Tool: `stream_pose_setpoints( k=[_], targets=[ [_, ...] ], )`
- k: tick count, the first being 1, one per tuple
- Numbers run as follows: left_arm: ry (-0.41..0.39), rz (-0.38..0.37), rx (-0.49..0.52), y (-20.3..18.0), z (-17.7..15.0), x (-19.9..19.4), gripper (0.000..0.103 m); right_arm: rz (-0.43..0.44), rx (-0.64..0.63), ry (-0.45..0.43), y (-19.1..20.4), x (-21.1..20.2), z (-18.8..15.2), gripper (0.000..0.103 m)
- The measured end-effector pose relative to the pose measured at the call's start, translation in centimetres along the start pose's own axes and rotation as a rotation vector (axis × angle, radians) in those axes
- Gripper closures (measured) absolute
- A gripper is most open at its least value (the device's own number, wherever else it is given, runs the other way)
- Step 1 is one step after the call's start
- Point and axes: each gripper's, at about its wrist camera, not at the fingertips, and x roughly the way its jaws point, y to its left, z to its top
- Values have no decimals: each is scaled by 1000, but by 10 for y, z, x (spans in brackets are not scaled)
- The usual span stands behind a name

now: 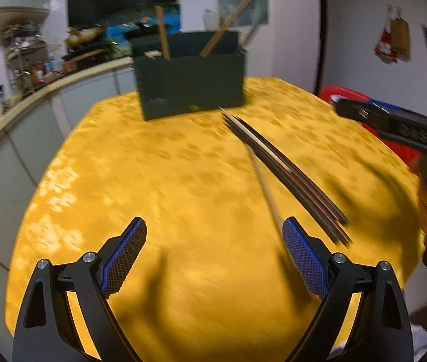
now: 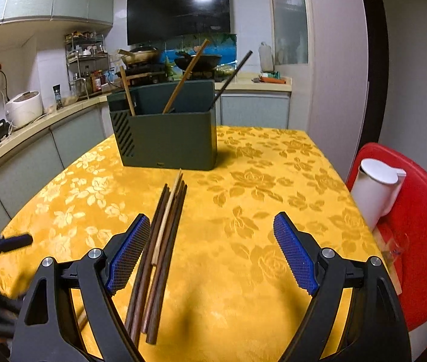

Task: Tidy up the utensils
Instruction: 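Grasp a third light bamboo chopstick with the left gripper, then lower the open right gripper toward the dark chopsticks while the left gripper holds its chopstick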

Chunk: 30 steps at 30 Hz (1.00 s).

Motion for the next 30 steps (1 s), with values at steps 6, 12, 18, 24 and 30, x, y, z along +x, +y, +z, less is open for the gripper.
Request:
stream_pose_setpoints(
  k=[6,12,18,24,30],
  targets=[
    [44,-58,27,-19,-12,5,15,0,7,15,-3,3,-4,22],
    [91,-97,65,-33,-20,12,36,1,8,22,-4,4,-6,22],
    [85,-86,79,-32,-18,10,67,3,6,25,-5,3,-6,22],
    [85,-64,83,-25,-15,13,96,16,-12,42,-2,0,-13,22],
    [100,-28,26,-7,-10,18,97,46,-35,91,3,-5,-28,30]
  ],
)
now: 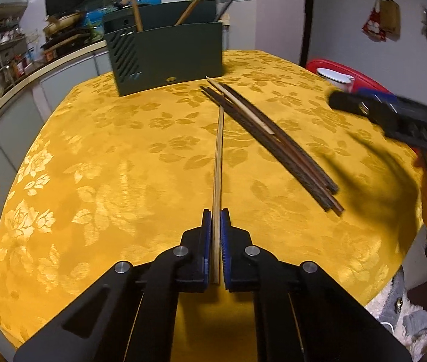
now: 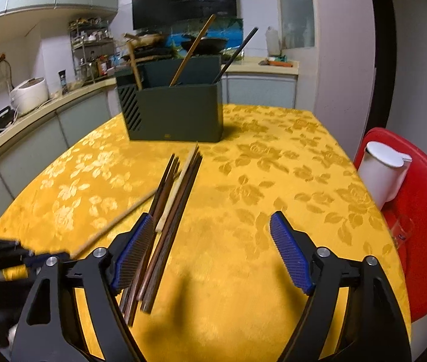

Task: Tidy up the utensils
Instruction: 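Lower the open right gripper toward the dark chopsticks while the left gripper holds its chopstick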

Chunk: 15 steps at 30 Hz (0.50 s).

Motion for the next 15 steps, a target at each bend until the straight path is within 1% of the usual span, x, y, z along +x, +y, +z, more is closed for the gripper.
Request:
stream_pose_setpoints(
  k=[3,8,11,15],
  targets=[
    [6,41,-40,12,3,3,97,18,-12,37,3,0,-11,38],
    [10,92,-99,30,4,5,97,41,-28,83,11,0,-27,44],
    [8,99,-109,34,5,6,97,50,-59,104,18,2,-33,48],
    [4,127,-114,38,4,6,97,60,-90,130,27,6,-39,58]
  ],
)
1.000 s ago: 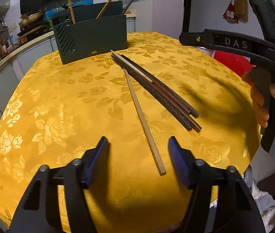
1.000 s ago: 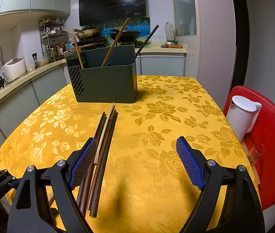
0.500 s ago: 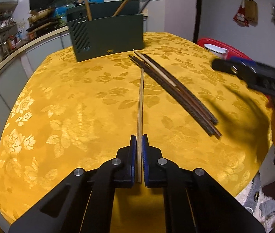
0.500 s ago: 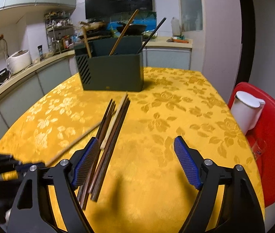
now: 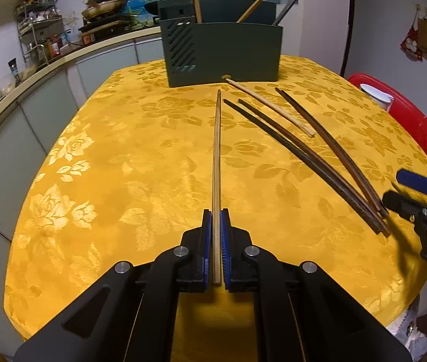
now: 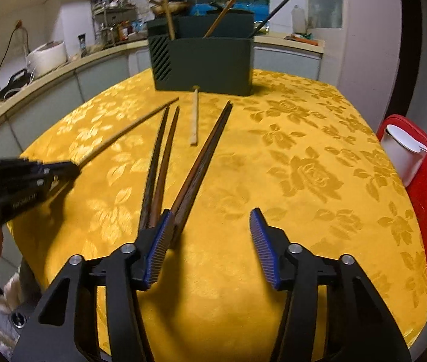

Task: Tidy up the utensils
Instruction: 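Lower the open right gripper toward the dark chopsticks while the left gripper holds its chopstick, then grasp a dark chopstick with the right gripper and carry both chopsticks into the green holder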

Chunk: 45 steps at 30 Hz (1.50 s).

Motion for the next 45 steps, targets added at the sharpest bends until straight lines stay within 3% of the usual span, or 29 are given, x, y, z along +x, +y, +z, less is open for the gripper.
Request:
stream_pose_setpoints(
  k=[8,14,19,27,28,31,39,45],
  targets=[
    [-4,7,6,1,-1,-2,97,27,-24,15,10,-3,-6,65],
    [-5,11,5,1,-2,-2,97,-49,18,13,-1,0,-4,72],
    [-15,20,6,-3,-3,-2,97,-32,20,0,-3,3,-6,73],
    [-32,16,8,-1,-5,-2,97,-11,-27,-40,7,10,-3,88],
    [-30,9,3,0,-5,-2,97,-9,-16,-35,5,10,-3,93],
    [-21,-11,-4,3,-3,-4,97,-12,5,-22,2,8,-1,94],
    [-156,-8,50,0,17,-46,97,-10,59,-109,-14,-24,18,95],
    [-230,6,62,7,53,-69,97,9,105,-218,-31,-56,55,95]
  ],
)
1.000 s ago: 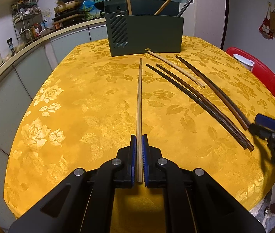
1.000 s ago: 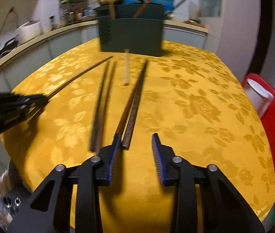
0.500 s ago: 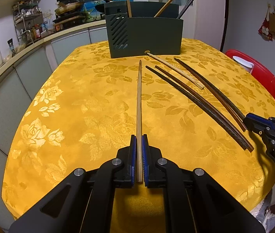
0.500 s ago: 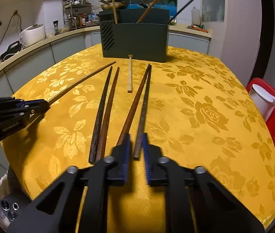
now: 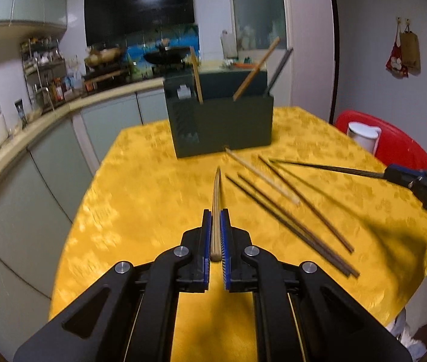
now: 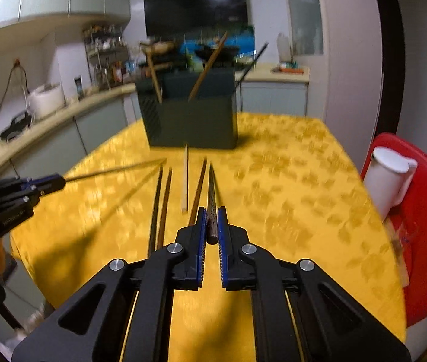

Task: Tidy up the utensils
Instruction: 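Grasp a dark chopstick with the right gripper and carry both chopsticks into the green holder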

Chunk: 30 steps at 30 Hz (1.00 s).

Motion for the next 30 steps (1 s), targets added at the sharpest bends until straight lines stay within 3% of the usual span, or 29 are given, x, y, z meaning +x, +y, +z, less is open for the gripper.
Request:
stream_pose_setpoints(
  k=[9,16,21,30],
  targets=[
    [-83,-6,17,13,65,-8,97,27,5,-92,-6,-4,64,95],
    [-58,-57,7,25,105,9,97,63,31,-66,-12,15,108,95],
    [-45,-52,31,29,130,20,97,71,50,-36,-21,31,142,95],
    [-34,-87,19,38,183,20,97,37,46,-59,-22,33,202,95]
  ],
)
